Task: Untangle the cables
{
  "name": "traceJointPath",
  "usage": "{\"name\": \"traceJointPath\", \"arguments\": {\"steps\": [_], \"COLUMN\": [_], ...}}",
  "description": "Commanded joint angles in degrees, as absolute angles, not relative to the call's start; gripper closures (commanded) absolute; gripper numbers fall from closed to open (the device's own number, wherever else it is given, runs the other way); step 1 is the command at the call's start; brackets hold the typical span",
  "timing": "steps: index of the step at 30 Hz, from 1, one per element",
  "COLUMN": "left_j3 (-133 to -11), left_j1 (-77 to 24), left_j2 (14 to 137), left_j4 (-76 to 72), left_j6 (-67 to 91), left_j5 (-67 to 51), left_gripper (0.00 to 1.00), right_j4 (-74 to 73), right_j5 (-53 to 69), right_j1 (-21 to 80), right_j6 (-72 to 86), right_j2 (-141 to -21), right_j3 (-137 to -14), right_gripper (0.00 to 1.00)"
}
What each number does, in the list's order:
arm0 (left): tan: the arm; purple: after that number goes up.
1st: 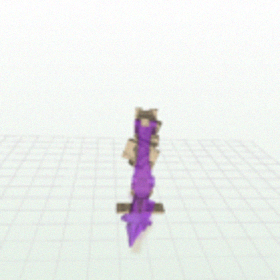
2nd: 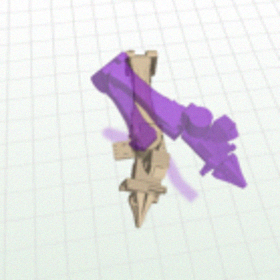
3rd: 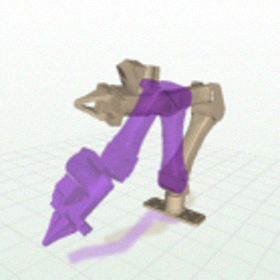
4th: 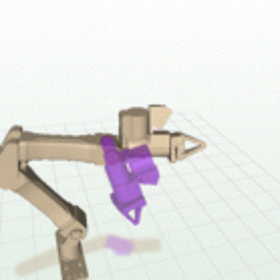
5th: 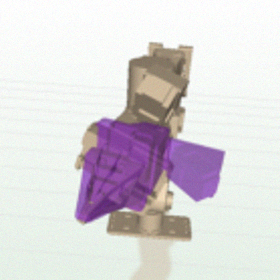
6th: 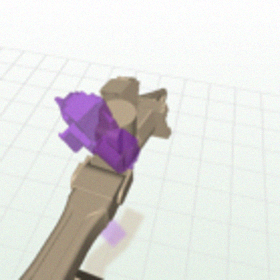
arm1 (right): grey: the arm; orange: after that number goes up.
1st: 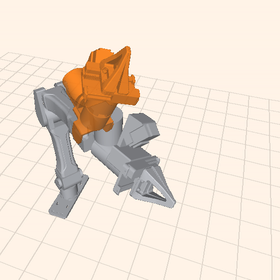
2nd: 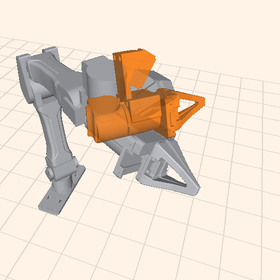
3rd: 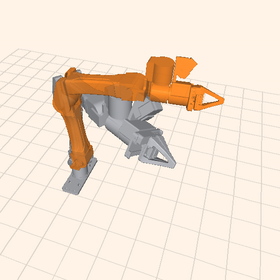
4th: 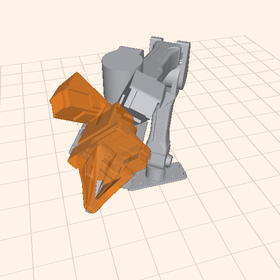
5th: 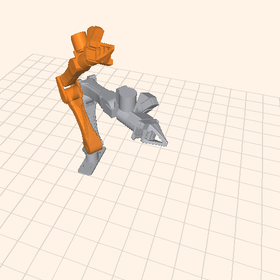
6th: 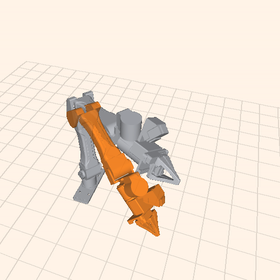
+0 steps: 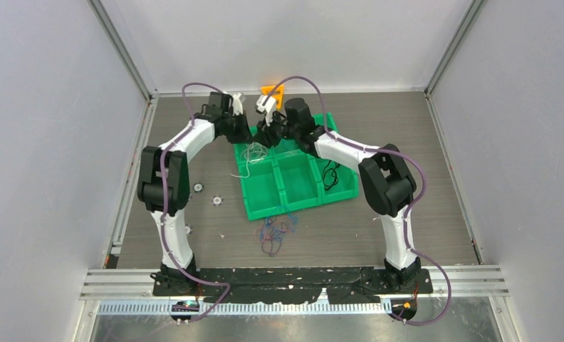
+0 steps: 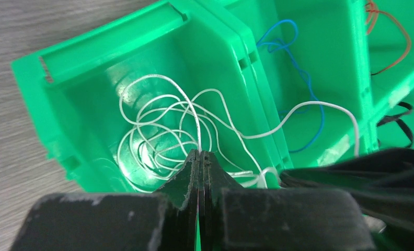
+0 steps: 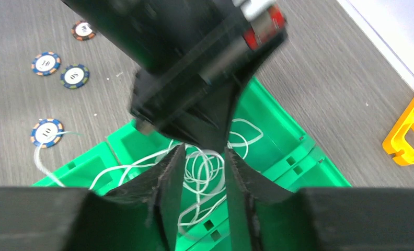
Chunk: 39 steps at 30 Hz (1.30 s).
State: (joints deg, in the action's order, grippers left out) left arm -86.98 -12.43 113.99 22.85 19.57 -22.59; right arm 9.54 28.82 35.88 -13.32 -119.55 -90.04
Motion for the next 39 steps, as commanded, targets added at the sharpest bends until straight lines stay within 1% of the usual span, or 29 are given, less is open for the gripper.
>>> {"name": "traceJointPath", "arguments": {"steps": [1, 2, 4, 7, 9, 10, 13, 17, 19, 21, 23, 26, 30, 33, 36, 39], "left_j3": [-93.83, -95.1, -96.56, -97.82, -98.43, -98.63, -96.82, -94.39, -94.96, -95.73, -95.75, -92.4, -87.84, -83.85, -82.38, -83.76], "left_j1": [-14.19, -14.35, -14.5, -14.67, -14.68, -14.72, -14.59, -14.3, -13.72, -12.7, -11.37, -8.2, -2.96, -1.93, -1.87, -1.92], "left_j2": [117.49, 118.46, 119.77, 120.62, 120.33, 119.76, 114.98, 106.29, 103.38, 101.31, 99.81, 97.08, 95.54, 95.1, 95.74, 97.71], "left_j4": [31.24, 32.28, 33.03, 33.03, 33.36, 33.48, 31.67, 28.9, 30.02, 32.8, 36.59, 41.02, 45.3, 45.9, 45.98, 49.05], "left_j6": [22.58, 22.71, 22.93, 22.27, 21.37, 20.68, 18.45, 15.11, 12.9, 10.66, 6.07, -1.61, -4.87, -7.9, -17.94, -32.77], "left_j5": [-13.1, -12.15, -11.59, -11.95, -12.95, -13.64, -15.73, -15.44, -15.93, -16.88, -19.4, -22.27, -29.14, -33.39, -34.81, -35.15], "left_gripper": [1.0, 1.0, 1.0, 1.0, 1.0, 0.98, 0.81, 0.49, 0.39, 0.33, 0.31, 0.29, 0.28, 0.27, 0.28, 0.31], "right_j4": [8.91, 8.28, 5.89, 3.02, 1.55, 1.0, -3.01, -5.57, -6.57, -7.78, -8.94, -10.22, -10.54, -10.55, -11.3, -11.89], "right_j5": [30.52, 30.53, 30.52, 30.45, 30.46, 30.48, 30.66, 31.28, 32.44, 33.23, 33.98, 34.76, 34.99, 35.28, 35.93, 36.27], "right_j1": [34.79, 34.58, 33.89, 32.65, 31.92, 31.69, 30.82, 29.9, 29.53, 29.39, 29.26, 28.91, 28.29, 27.58, 27.01, 26.61], "right_j6": [-12.77, -12.6, -12.31, -11.62, -11.43, -11.47, -12.3, -13.11, -13.36, -13.66, -13.82, -13.97, -14.14, -14.18, -13.92, -13.73], "right_j2": [-112.03, -111.78, -111.21, -109.76, -108.76, -108.48, -107.14, -105.04, -103.95, -103.04, -102.08, -100.3, -98.07, -97.0, -96.4, -96.0], "right_j3": [-90.99, -91.37, -92.9, -93.82, -93.54, -93.24, -92.71, -90.71, -89.87, -89.16, -88.42, -86.8, -84.36, -82.81, -82.38, -81.91], "right_gripper": [0.49, 0.41, 0.33, 0.26, 0.24, 0.24, 0.2, 0.18, 0.17, 0.17, 0.17, 0.17, 0.17, 0.17, 0.17, 0.17]}}
